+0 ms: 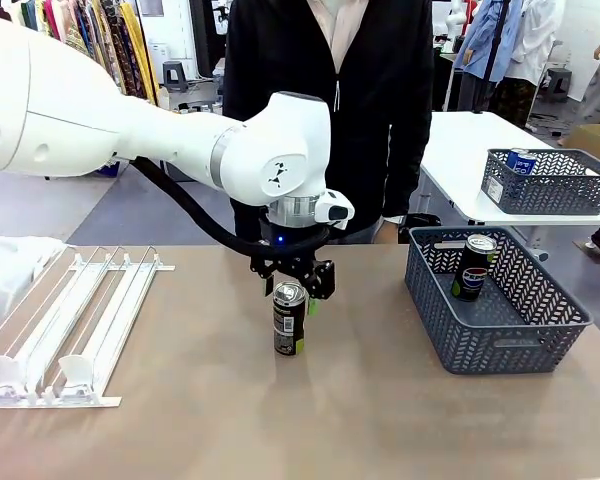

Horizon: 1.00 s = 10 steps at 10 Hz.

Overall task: Retrieve and store the cans from the dispenser.
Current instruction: Pick up one can from the Automatic Can Dispenser and place it in the middle of the table.

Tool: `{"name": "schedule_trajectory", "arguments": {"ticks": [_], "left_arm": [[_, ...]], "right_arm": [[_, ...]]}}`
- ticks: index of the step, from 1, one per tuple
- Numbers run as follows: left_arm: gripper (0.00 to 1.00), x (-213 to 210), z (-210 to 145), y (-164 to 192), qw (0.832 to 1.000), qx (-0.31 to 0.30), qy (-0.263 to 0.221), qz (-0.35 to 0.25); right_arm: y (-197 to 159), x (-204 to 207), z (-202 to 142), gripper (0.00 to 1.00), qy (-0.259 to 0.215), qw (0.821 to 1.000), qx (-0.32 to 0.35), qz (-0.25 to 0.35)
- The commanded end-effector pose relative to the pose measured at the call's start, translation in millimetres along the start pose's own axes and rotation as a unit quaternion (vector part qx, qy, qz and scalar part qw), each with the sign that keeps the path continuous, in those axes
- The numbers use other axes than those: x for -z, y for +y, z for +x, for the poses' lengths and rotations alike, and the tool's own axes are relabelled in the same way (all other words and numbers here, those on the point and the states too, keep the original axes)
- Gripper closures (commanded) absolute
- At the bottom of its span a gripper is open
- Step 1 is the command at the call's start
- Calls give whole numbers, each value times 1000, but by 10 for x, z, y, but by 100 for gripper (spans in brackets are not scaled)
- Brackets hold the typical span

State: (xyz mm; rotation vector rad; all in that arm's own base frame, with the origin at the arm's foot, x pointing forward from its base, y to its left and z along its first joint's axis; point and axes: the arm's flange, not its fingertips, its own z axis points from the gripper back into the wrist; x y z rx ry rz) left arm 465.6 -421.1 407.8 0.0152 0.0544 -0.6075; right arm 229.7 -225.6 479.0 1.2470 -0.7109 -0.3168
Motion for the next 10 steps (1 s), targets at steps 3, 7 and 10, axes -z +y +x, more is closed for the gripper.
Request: {"name": "schedule_trajectory", "arguments": {"ticks": [3,7,10], "left_arm": [[0,-586,-395,242,997,-30,-67,-36],[0,-1433,-1551,1154,978,-51,-111,-169],[0,-1430,-2752,2348,899,-190,-229,-322]], "right_arm": [[10,25,21,0,-10,1000,-8,13],[10,25,21,0,-10,1000,-8,13],[10,25,21,0,-10,1000,-8,13]]}}
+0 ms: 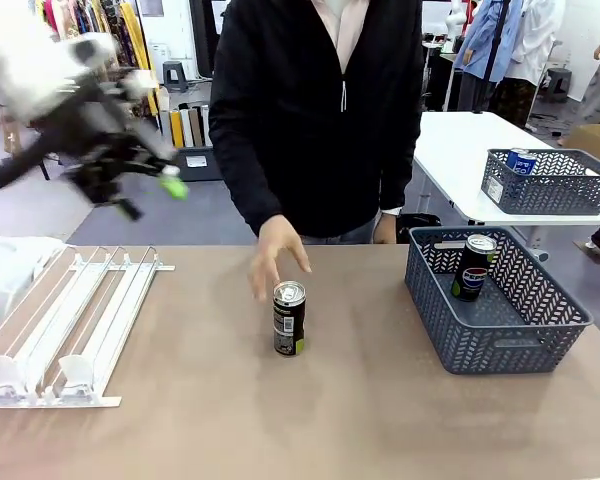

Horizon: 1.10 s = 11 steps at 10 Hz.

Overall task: Retrieve and store the cans from the dispenser.
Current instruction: Pick up one can from the Automatic Can Dispenser and place it in the middle of the table.

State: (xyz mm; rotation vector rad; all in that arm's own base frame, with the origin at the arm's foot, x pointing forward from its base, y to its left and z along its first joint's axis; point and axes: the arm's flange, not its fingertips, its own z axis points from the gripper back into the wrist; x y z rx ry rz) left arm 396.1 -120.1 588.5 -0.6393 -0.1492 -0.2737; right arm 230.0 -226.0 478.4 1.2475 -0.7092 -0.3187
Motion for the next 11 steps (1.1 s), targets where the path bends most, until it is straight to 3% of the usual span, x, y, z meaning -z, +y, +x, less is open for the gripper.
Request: {"name": "schedule_trajectory", "arguments": {"ticks": [1,3,5,6,7,8,11], "left_arm": [[0,-314,-560,855,989,-84,-80,-93],[0,-604,-1057,1792,964,-156,-114,-180],[0,-510,-1305,2392,939,-149,-125,-285],[0,-402,-1340,2478,929,-163,-135,-304],[0,-360,-1302,2477,930,-159,-128,-305],[0,-549,-1539,2481,938,-177,-137,-266],[0,-549,-1539,2481,938,-177,-137,-266]], "right_arm": [[18,26,19,0,-10,1000,-9,13],[18,26,19,0,-10,1000,-9,13],[18,26,19,0,-10,1000,-9,13],[18,26,19,0,-10,1000,-9,13],[18,26,19,0,-10,1000,-9,13],[18,26,19,0,-10,1000,-9,13],[18,26,19,0,-10,1000,-9,13]]}}
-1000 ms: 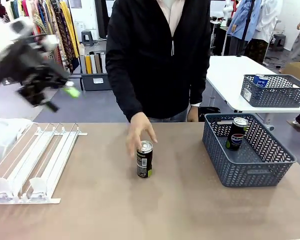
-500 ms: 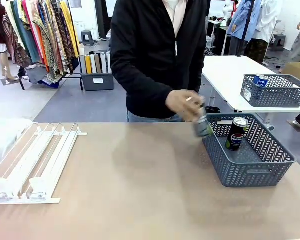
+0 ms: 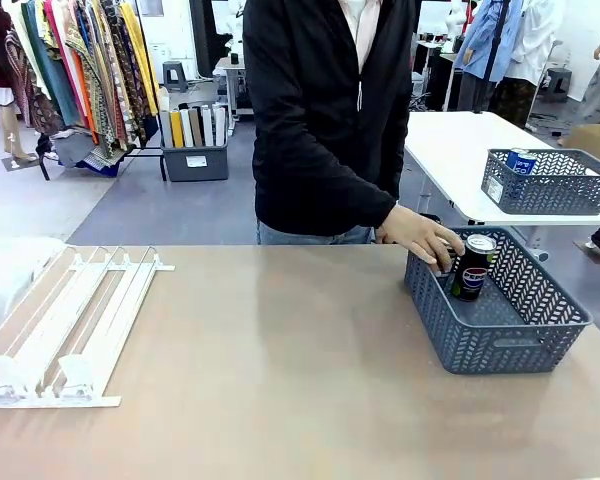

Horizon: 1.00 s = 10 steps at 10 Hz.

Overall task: Retrieve and store the cans from the dispenser.
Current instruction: Pick up one can from the Automatic Can Dispenser and place it in the middle of the table.

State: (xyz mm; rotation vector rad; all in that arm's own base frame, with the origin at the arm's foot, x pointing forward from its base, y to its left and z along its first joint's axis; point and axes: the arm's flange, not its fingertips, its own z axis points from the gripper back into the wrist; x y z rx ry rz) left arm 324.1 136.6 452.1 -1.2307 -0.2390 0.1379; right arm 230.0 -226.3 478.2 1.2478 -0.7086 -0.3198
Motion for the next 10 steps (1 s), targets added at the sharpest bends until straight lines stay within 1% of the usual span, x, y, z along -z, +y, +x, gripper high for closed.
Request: {"name": "schedule_trajectory", "arguments": {"ticks": [1,10], "left_arm": [[0,-15,-36,-54,1000,-2,5,2],[0,-15,-36,-54,1000,-2,5,2]], "right_arm": [[21,28,18,0,-10,1000,-10,13],[21,28,18,0,-10,1000,-10,13]]}}
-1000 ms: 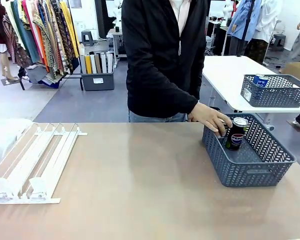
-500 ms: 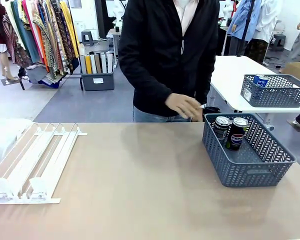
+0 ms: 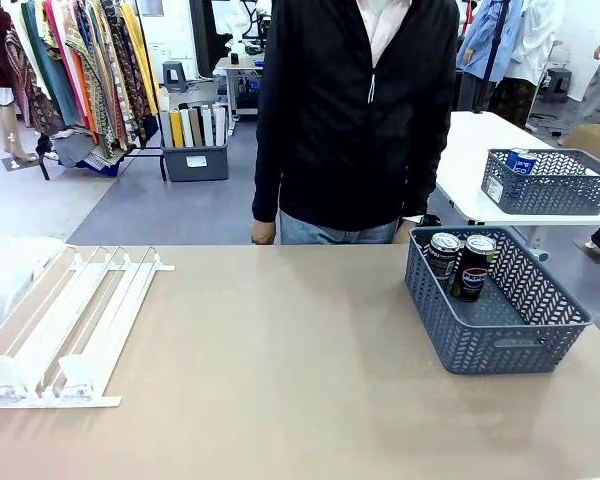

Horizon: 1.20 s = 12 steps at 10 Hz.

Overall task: Retrieve and store the cans from the dispenser.
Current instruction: Pick up one can from the Automatic Can Dispenser and place it in the middle of the table.

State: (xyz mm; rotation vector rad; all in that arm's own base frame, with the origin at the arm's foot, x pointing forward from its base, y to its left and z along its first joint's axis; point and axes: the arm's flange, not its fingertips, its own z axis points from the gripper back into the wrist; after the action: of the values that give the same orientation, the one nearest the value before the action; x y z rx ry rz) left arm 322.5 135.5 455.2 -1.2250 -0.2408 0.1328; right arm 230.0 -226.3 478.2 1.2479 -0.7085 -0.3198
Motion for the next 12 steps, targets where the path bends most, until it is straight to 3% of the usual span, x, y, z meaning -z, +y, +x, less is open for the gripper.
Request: {"name": "schedule_trajectory", "arguments": {"ticks": [1,12], "left_arm": [[0,-11,-21,-21,1000,-5,4,0],[0,-11,-21,-21,1000,-5,4,0]], "right_arm": [[21,28,18,0,-10,1000,-10,13],[21,28,18,0,-10,1000,-10,13]]}}
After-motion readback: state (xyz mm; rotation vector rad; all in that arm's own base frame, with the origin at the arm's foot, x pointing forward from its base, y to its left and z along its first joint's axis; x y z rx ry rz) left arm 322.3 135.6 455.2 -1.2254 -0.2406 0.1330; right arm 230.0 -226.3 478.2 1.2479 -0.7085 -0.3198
